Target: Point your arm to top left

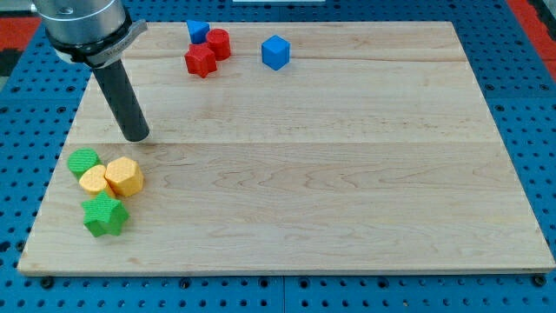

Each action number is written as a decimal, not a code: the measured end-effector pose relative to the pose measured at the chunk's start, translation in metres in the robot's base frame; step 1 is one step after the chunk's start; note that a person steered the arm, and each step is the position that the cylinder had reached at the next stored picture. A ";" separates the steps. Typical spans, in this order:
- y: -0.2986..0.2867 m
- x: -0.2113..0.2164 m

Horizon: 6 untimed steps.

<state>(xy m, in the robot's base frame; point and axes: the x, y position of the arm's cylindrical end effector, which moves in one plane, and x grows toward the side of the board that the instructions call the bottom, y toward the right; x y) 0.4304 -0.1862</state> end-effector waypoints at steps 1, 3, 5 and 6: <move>0.113 0.007; 0.239 -0.050; 0.256 -0.065; 0.256 -0.064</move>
<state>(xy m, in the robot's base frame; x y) 0.3662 0.0700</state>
